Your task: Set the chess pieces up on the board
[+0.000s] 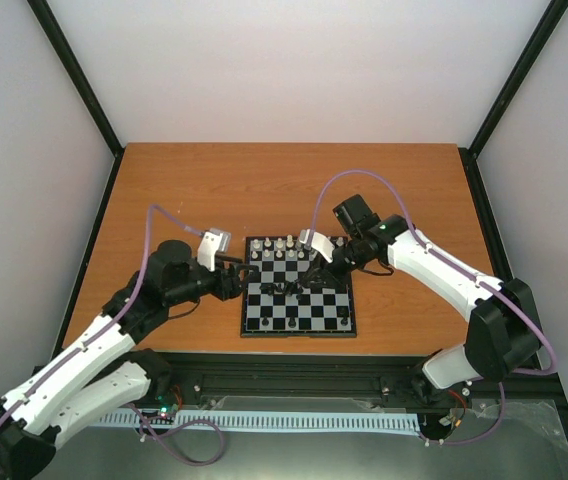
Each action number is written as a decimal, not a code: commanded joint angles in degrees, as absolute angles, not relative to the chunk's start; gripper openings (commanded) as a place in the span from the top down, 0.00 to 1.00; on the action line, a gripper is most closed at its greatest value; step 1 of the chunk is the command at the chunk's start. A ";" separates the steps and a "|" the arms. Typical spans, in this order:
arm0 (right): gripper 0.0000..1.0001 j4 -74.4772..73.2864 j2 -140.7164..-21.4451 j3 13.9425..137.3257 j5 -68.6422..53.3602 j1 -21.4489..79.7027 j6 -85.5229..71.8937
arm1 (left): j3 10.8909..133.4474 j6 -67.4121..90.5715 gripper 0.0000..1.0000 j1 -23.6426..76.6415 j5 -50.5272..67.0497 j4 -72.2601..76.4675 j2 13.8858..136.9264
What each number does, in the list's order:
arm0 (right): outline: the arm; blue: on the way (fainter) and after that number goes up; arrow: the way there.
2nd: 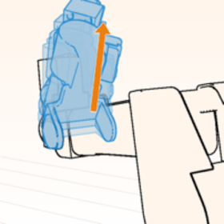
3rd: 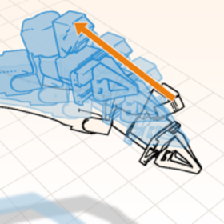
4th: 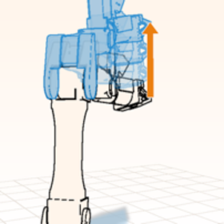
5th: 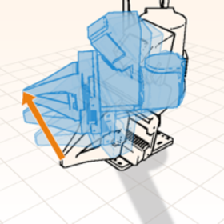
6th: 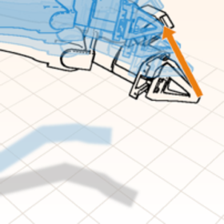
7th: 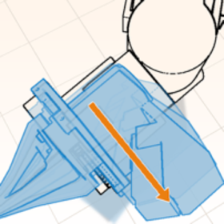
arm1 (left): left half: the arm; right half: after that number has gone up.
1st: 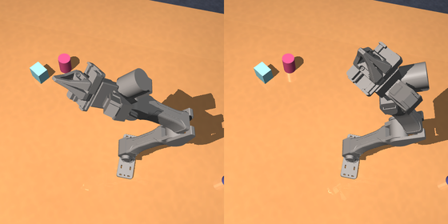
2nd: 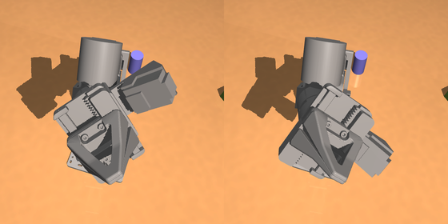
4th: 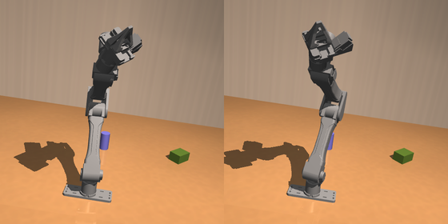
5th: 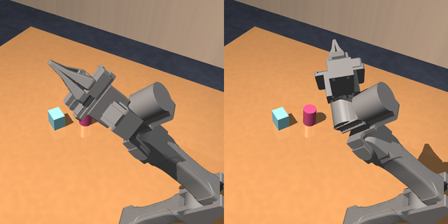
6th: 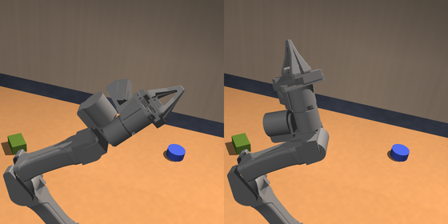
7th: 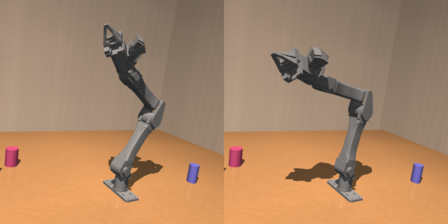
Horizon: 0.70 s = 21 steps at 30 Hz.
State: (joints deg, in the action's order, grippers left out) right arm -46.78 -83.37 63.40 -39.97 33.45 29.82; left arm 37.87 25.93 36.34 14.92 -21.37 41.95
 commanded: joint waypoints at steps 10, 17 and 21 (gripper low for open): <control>0.85 -46.11 -83.92 63.67 -51.75 33.01 28.64 | 39.18 25.32 0.53 46.67 22.53 -5.73 55.93; 0.85 -46.74 -84.35 63.55 -52.64 33.04 29.51 | 39.71 25.55 0.57 47.45 23.58 -3.74 59.53; 0.84 -46.82 -84.55 63.52 -52.65 33.04 29.63 | 39.70 26.09 0.59 47.41 23.71 -3.50 60.08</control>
